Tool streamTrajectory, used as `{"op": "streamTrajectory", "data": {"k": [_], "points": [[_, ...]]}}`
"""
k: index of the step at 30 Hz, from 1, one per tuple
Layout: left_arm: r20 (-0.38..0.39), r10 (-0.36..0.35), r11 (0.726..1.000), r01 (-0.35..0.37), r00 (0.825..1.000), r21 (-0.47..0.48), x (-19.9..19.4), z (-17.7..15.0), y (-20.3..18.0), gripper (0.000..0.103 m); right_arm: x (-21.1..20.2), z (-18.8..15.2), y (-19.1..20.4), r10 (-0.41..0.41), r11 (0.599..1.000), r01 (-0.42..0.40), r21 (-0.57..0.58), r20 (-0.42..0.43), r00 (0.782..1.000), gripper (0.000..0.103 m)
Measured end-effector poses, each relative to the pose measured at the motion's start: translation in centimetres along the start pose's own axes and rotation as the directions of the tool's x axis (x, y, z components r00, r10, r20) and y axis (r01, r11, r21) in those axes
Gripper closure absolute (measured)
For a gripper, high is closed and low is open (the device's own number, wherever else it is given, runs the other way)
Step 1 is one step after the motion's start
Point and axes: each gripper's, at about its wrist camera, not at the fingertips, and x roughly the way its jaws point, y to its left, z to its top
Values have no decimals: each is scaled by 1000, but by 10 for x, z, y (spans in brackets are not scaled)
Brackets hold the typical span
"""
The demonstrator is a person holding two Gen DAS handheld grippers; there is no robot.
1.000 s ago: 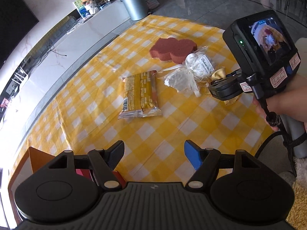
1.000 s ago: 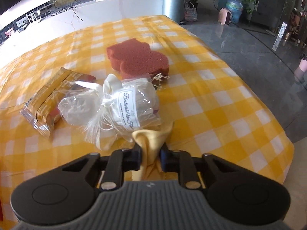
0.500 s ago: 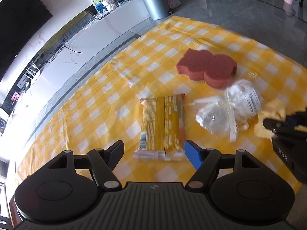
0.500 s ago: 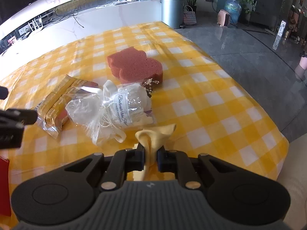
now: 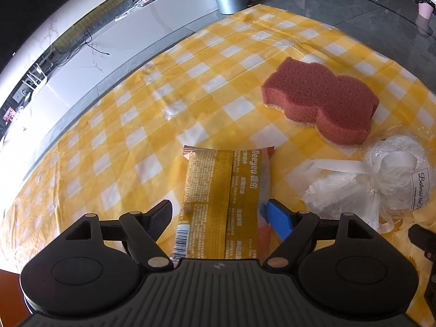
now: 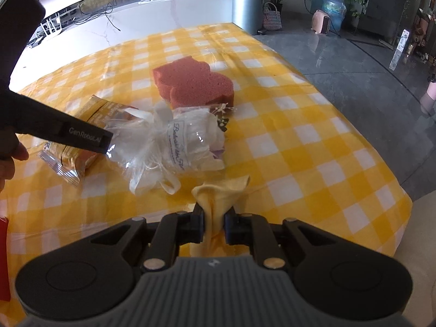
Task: Organize soft objects
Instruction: 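Grasp the yellow cloth with the right tool while the left tool reaches toward the snack packet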
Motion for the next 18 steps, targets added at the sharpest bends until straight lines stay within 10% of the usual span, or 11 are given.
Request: {"op": "streamTrajectory", "data": {"k": [9,18], "points": [[12,-26,999,27,1000,-36,16,1,4,3,3,-1,-4,-12,1000,12,14,-10,1000,91],[60,-135,990,137,989,-32,13,-10,12,28,4,-1,-1,-3,1000,3,1,-24,1000,91]]}}
